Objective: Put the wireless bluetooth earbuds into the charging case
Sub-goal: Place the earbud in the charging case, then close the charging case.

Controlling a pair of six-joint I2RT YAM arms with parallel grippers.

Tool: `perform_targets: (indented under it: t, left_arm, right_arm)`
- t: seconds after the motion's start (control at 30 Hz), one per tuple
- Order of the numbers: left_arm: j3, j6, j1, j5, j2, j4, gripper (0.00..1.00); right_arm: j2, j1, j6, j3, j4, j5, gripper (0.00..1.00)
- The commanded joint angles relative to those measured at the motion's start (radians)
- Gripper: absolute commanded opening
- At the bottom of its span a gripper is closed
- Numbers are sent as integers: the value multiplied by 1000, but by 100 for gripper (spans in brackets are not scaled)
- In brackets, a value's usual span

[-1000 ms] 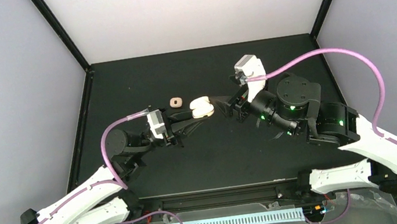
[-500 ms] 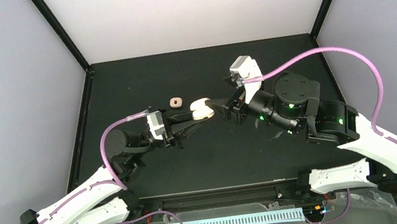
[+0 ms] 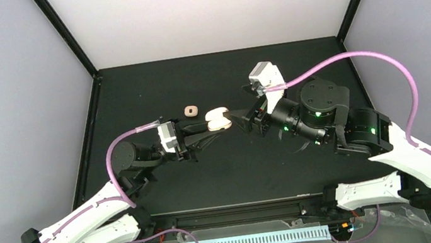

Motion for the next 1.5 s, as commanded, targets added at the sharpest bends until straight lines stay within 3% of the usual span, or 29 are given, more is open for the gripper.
perform_targets:
  t: [0.0, 0.2, 0.47, 0.93, 1.47]
  left_arm:
    - [10, 7, -9, 17, -12, 29, 1]
    - [2, -7, -9, 102, -15, 7, 2]
    - [33, 36, -10, 285, 5, -81, 2]
    - [32, 97, -12, 219, -33, -132, 2]
    - [24, 91, -12, 169, -19, -133, 2]
  right_arm:
    - [-63, 3, 11, -26, 62, 86, 76]
    - [16, -10, 47, 87, -45, 200, 76]
    - [107, -16, 63, 176, -200, 71, 76]
    - [137, -15, 75, 191, -321, -99, 76]
    - [81, -15, 78, 153, -278, -57, 77]
